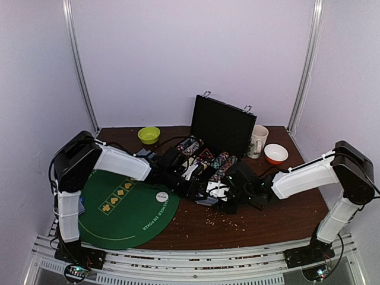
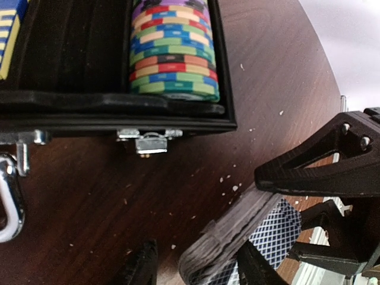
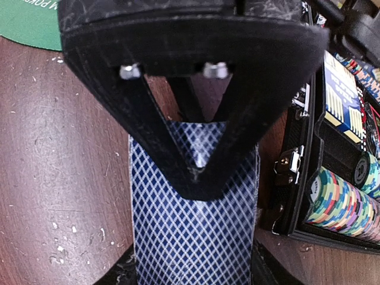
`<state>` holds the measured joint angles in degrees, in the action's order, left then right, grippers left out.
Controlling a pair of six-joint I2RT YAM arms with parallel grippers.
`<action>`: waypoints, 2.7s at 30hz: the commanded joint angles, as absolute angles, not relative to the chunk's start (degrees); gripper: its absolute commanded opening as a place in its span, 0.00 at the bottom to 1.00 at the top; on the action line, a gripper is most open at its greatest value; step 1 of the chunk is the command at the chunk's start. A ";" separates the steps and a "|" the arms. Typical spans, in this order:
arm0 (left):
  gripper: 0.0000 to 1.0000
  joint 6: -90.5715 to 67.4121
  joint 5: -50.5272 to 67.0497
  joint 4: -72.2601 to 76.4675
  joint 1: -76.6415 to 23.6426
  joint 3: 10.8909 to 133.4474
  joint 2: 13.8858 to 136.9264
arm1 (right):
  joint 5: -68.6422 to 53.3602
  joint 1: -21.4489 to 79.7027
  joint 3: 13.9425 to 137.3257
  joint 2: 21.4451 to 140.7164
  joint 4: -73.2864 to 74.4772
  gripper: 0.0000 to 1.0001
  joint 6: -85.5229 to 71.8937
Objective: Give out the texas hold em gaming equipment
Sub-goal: Pick up the poker card from the face-down deck piles, then flop the poker card into the community card area.
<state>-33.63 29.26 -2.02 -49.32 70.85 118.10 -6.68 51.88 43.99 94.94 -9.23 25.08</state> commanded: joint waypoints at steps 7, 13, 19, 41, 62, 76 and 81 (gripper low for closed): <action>0.32 -30.44 22.99 -8.33 -49.50 71.88 117.28 | -7.30 51.80 44.37 95.45 -9.84 0.53 23.99; 0.37 -29.58 23.34 -7.01 -49.50 70.57 115.40 | -7.28 51.77 44.43 95.71 -9.43 0.53 23.82; 0.38 -26.44 23.26 -6.30 -49.48 69.71 112.70 | -7.23 51.83 44.84 96.19 -9.00 0.53 23.82; 0.00 -11.28 24.15 -12.85 -48.78 72.97 109.33 | -6.68 51.81 46.08 97.56 -7.22 0.53 23.64; 0.00 -18.04 9.01 -54.79 -40.58 78.67 88.83 | -6.40 51.72 46.09 96.79 -6.86 0.53 24.00; 0.00 -27.57 -23.86 -77.34 -37.18 70.10 91.11 | -7.18 51.75 46.32 96.10 -6.79 0.53 23.95; 0.00 -31.75 -34.34 -77.25 -36.91 68.47 95.26 | -7.35 51.64 45.70 95.86 -7.20 0.53 23.80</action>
